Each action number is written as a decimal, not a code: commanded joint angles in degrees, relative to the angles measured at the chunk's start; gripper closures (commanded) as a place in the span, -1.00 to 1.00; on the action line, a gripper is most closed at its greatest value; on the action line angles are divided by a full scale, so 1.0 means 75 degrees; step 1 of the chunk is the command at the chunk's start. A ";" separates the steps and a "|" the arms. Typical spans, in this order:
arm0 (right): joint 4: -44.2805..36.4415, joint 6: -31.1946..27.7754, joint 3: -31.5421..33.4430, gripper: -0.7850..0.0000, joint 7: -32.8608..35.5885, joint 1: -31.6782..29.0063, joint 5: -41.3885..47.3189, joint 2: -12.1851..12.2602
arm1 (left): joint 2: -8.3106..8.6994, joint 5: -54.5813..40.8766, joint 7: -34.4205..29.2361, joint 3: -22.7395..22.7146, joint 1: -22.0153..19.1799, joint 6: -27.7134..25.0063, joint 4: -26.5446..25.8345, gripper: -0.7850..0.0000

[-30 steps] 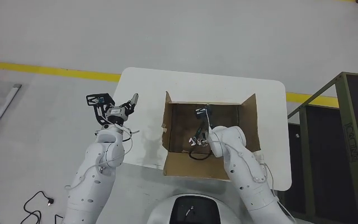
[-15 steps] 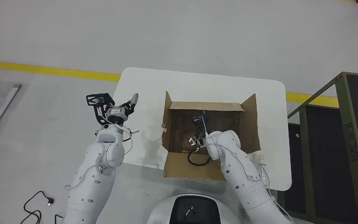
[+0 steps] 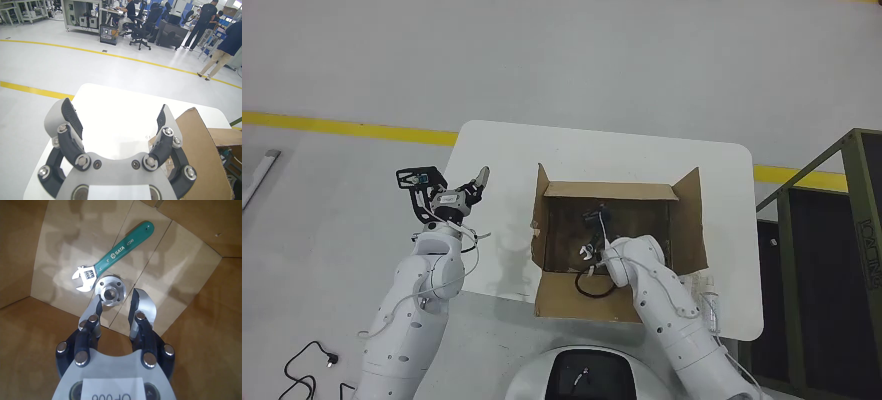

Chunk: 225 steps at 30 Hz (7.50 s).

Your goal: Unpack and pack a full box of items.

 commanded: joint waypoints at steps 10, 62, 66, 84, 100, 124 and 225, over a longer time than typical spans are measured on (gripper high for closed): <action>0.0480 0.0226 -0.0137 0.18 -0.0233 0.0131 -0.0025 -0.0076 | 0.0000 0.0000 0.0000 0.0000 0.0000 0.0000 0.0000 -1.00; 0.1420 0.0300 -0.0285 0.07 -0.0502 0.0643 0.0143 -0.0298 | 0.0000 0.0000 0.0000 0.0000 0.0000 0.0000 0.0000 -1.00; 0.1375 0.0272 -0.0262 0.11 -0.0507 0.0626 0.0138 -0.0297 | 0.0000 0.0000 0.0000 0.0000 0.0000 0.0000 0.0000 -1.00; 0.1768 0.0291 -0.0294 0.86 -0.0648 0.0740 0.0183 -0.0364 | 0.0000 0.0000 0.0000 0.0000 0.0000 0.0000 0.0000 -1.00; -0.0098 0.0177 0.0001 1.00 0.0052 0.0374 -0.0204 -0.0241 | 0.0000 0.0000 0.0000 0.0000 0.0000 0.0000 0.0000 -1.00; -0.7150 -0.0821 0.1822 1.00 0.2882 -0.1610 -0.1366 0.0233 | 0.0000 0.0000 0.0000 0.0000 0.0000 0.0000 0.0000 -1.00; -0.4498 -0.0837 0.5421 1.00 0.0848 -0.4651 -0.1374 0.0641 | 0.0000 0.0000 0.0000 0.0000 0.0000 0.0000 0.0000 -1.00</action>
